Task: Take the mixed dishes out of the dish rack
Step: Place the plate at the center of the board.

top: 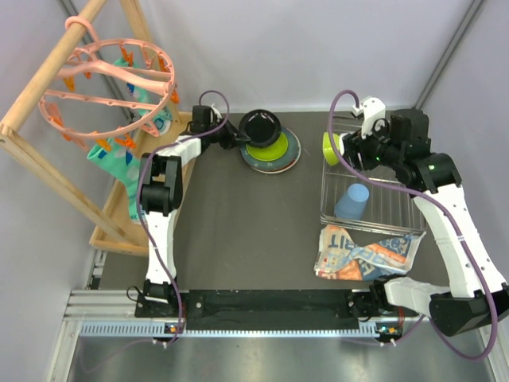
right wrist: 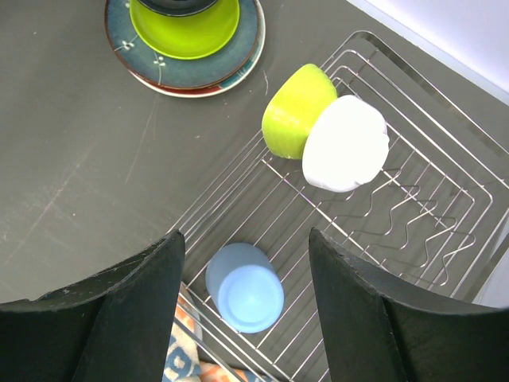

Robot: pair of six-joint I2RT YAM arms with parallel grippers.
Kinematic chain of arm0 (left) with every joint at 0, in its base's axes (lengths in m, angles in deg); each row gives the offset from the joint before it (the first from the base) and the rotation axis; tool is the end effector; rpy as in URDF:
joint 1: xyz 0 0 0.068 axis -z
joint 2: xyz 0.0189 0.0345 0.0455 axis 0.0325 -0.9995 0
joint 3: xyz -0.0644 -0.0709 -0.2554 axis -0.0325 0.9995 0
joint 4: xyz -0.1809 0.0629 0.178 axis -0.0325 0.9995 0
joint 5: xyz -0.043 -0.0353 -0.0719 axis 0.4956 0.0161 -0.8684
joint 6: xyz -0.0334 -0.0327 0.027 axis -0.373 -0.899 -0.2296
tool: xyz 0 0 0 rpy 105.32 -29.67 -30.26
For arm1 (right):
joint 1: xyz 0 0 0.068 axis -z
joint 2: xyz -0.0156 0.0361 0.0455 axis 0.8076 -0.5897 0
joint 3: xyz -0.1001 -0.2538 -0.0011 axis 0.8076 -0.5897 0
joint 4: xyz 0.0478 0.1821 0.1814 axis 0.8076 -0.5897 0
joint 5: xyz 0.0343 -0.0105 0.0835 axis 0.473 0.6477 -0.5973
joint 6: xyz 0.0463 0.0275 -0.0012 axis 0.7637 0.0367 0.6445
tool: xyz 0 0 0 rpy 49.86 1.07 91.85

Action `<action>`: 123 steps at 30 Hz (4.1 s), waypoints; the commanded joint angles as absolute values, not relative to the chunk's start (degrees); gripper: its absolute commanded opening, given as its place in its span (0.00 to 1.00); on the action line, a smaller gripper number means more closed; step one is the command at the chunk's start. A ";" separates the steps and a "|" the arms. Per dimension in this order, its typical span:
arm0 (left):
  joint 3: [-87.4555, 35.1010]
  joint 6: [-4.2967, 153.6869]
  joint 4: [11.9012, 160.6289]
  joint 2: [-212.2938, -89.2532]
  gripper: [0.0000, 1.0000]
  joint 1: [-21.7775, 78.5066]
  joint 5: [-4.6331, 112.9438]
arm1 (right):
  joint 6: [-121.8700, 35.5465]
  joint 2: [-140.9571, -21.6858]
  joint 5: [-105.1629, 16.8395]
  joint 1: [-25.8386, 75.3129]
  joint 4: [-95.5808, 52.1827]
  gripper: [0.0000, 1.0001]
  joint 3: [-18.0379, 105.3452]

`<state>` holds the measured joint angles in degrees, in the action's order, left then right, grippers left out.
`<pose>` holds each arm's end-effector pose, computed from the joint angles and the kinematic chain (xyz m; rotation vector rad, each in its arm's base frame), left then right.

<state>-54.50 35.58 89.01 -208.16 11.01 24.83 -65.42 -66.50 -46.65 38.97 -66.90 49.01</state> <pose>0.5142 -0.1049 0.1714 -0.4113 2.2651 -1.2815 0.2195 0.0648 0.4193 -0.6530 2.0053 0.1809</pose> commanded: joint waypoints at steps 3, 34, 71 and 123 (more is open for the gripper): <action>-59.04 38.37 91.18 -209.49 0.00 11.71 25.24 | -65.80 -66.07 -46.54 38.31 -64.96 0.64 48.70; -59.92 41.10 95.14 -209.84 0.19 14.08 26.38 | -66.06 -65.72 -46.10 38.31 -64.87 0.64 47.65; -55.43 44.35 97.60 -201.40 0.47 14.26 28.05 | -65.53 -63.96 -46.89 38.31 -64.79 0.64 46.07; -58.07 52.78 104.19 -200.35 0.47 14.96 33.77 | -65.53 -63.70 -45.76 38.31 -63.38 0.65 43.61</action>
